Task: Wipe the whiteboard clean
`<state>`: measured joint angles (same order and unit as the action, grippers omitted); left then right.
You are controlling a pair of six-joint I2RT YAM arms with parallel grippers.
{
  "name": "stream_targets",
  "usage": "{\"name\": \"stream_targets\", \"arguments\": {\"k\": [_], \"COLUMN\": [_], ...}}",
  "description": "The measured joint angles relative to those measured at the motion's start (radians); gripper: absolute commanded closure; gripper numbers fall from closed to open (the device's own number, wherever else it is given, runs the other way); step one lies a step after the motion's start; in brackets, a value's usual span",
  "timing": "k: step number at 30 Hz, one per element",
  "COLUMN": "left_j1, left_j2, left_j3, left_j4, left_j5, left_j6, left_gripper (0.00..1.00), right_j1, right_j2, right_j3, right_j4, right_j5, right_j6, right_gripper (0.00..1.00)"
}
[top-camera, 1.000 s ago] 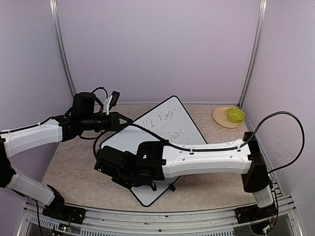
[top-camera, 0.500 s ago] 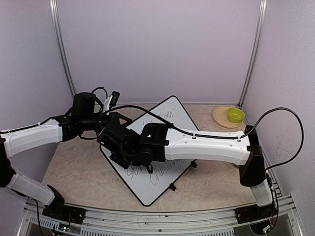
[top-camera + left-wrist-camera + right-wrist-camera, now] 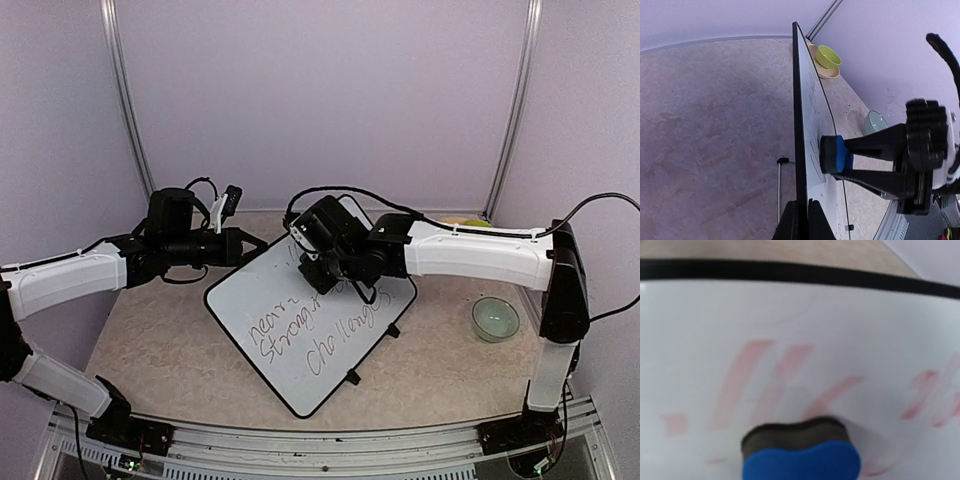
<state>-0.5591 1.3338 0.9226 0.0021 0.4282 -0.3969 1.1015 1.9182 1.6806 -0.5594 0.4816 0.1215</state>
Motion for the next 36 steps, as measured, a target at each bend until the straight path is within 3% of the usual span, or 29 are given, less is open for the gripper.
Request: {"name": "stream_targets", "arguments": {"k": [8, 20, 31, 36], "left_j1": [0.0, -0.005, 0.003, 0.002], "left_j2": [0.0, 0.0, 0.001, 0.001], "left_j3": [0.0, 0.0, 0.0, 0.0], "left_j4": [-0.005, 0.004, -0.01, -0.01], "left_j5": [-0.018, 0.01, -0.032, -0.028], "left_j6": [0.0, 0.0, 0.002, 0.002], "left_gripper": [1.0, 1.0, 1.0, 1.0], "right_j1": [-0.039, 0.124, -0.04, -0.052], "right_j2": [-0.019, 0.025, 0.039, 0.034], "right_j3": [-0.049, 0.029, 0.046, 0.042], "right_j4": [0.087, 0.144, 0.113, 0.089], "right_j5": [-0.063, -0.15, -0.101, -0.072], "right_j6": [-0.005, -0.055, 0.044, 0.056], "right_gripper": [0.75, 0.76, 0.77, 0.76]}}
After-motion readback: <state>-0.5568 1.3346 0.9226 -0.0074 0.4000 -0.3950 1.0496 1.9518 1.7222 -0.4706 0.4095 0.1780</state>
